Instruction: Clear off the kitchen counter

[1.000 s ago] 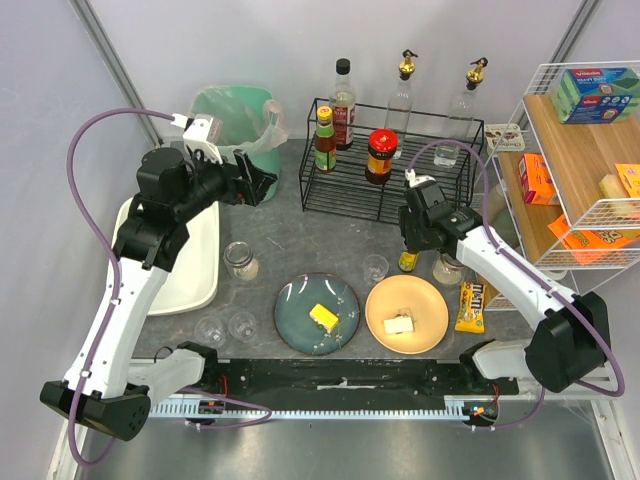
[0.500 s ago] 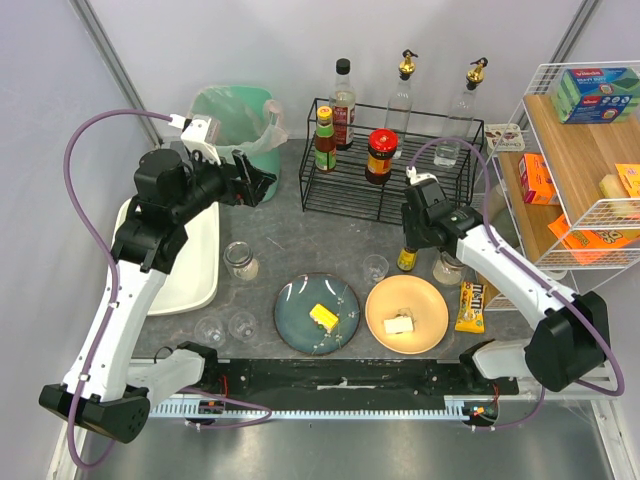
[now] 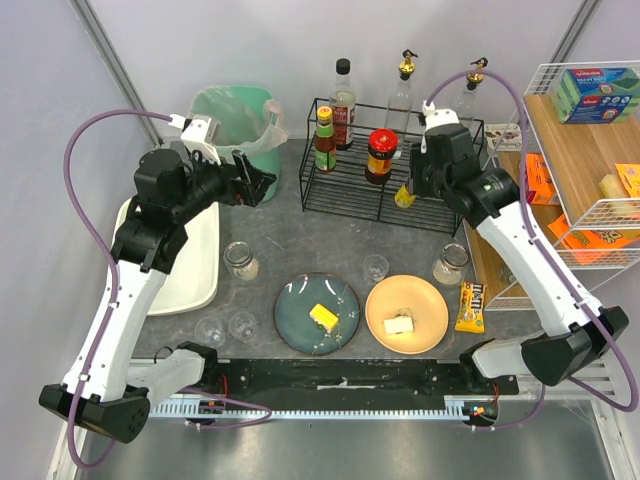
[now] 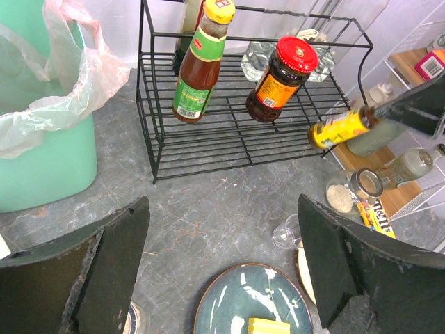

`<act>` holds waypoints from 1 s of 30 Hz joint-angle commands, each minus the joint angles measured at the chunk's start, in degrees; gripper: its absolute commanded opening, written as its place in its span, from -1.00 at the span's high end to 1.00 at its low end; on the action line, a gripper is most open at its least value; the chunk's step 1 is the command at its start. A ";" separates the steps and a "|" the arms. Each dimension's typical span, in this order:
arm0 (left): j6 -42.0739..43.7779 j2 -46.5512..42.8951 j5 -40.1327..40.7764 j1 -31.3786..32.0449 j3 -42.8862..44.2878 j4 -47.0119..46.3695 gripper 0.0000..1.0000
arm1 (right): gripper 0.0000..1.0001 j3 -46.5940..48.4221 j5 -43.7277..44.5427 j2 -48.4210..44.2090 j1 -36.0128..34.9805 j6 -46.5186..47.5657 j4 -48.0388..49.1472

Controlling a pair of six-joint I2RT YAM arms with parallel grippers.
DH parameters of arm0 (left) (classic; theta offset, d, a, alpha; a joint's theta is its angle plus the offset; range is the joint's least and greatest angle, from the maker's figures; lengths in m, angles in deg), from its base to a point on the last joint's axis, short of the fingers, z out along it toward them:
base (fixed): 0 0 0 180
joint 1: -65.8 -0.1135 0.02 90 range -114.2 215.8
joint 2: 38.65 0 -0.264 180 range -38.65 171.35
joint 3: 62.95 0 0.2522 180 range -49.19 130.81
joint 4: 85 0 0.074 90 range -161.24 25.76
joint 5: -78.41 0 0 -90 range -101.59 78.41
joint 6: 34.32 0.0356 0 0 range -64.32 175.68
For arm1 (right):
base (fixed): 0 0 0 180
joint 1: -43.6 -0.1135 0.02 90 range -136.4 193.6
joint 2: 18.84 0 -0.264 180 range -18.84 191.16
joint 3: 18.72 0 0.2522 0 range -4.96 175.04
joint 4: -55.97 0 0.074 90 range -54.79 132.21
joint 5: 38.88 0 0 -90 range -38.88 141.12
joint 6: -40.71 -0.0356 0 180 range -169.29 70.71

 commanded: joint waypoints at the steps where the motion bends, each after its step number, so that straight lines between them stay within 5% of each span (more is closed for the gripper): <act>1: 0.49 -0.97 0.23 0.03 0.65 -1.91 -0.84 | 1.00 9.14 2.40 1.54 0.94 2.61 -1.02; 30: 1.37 0.79 0.58 0.20 2.59 -1.03 -0.85 | 0.87 12.40 0.73 13.23 11.84 4.89 4.51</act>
